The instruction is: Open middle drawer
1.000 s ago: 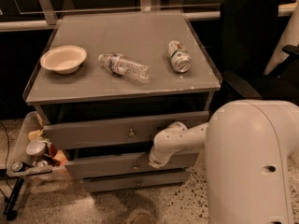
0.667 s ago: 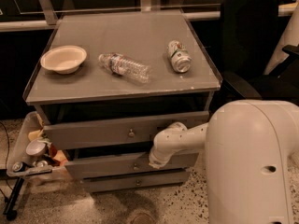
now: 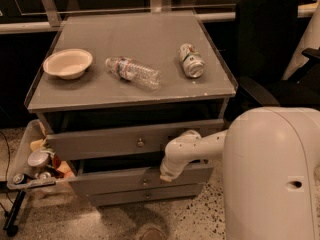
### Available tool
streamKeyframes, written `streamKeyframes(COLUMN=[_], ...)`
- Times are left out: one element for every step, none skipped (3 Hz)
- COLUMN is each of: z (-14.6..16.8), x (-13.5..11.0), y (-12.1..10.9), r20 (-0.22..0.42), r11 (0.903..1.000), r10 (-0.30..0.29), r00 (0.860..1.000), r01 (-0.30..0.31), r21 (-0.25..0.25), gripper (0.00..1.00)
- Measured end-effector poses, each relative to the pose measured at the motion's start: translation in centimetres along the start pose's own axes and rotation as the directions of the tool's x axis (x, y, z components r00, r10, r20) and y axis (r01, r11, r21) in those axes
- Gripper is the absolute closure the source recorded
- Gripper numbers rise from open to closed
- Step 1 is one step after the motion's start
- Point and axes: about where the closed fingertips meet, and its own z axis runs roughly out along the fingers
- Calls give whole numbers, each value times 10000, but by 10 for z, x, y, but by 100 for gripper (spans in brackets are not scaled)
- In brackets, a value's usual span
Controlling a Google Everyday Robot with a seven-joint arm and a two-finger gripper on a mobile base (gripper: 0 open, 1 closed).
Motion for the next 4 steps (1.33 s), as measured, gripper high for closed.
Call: streamKeyframes(z=[-1, -6, -6, -8], x=[0, 7, 7, 16], y=[0, 6, 6, 13], r20=[0, -9, -10, -146], r11=[10000, 9998, 9998, 9994], r10=[1, 184, 185, 309], r00=[10000, 9998, 9998, 9994], r01=[-1, -184, -185, -311], r21=[0, 14, 12, -121], gripper=[100, 100, 100, 100])
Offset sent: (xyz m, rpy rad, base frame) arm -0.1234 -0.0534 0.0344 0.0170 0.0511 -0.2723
